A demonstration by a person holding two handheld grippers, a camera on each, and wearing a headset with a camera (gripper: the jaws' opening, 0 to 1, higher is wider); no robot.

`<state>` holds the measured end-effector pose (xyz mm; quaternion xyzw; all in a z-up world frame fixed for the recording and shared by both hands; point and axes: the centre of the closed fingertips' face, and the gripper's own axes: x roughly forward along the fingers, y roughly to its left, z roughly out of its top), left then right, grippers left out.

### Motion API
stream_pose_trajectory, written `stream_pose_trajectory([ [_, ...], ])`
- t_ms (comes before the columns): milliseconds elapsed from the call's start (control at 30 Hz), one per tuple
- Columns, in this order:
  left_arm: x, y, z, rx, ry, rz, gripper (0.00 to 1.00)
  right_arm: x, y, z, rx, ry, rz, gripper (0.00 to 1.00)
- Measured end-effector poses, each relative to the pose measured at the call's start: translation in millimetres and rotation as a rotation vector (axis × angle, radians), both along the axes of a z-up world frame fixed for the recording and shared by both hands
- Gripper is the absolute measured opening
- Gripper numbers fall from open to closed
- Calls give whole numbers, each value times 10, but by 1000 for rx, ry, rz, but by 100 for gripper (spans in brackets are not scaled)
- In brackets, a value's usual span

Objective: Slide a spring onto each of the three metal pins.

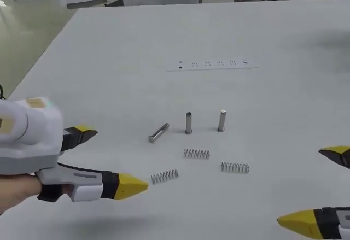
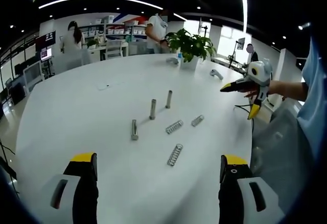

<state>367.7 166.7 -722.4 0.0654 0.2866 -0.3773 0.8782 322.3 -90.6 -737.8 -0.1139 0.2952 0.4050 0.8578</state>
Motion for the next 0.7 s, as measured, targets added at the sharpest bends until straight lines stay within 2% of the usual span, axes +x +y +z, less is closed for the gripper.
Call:
stream_pose_trajectory([
  [333, 146, -74, -69, 28, 14, -43, 94, 18, 0, -52, -2, 15, 5, 99],
  [700, 295, -135, -124, 32, 40, -52, 88, 26, 11, -111, 1, 30, 11, 99],
])
